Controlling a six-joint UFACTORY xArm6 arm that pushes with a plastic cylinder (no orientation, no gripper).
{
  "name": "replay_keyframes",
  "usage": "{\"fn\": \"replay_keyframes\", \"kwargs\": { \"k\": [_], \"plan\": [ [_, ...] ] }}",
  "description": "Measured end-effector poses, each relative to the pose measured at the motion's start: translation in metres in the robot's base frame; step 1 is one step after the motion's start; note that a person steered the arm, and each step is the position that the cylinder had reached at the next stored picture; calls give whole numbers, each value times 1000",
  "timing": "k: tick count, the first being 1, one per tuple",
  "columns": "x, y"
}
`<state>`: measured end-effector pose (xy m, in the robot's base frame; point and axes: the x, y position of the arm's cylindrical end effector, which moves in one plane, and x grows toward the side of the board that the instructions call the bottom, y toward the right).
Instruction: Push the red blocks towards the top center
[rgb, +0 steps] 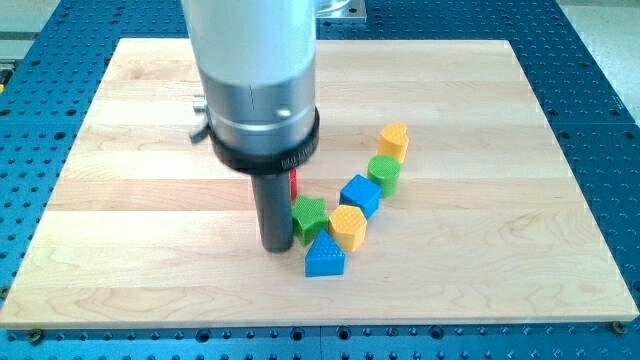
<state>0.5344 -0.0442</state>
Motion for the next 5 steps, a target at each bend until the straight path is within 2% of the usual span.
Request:
{"fn": "replay_keyframes", "kwargs": {
  "k": [1,3,4,5],
  "plan": [
    [-20,0],
    [-88,-3],
    [-100,-3],
    [-139,-2]
  ]
}}
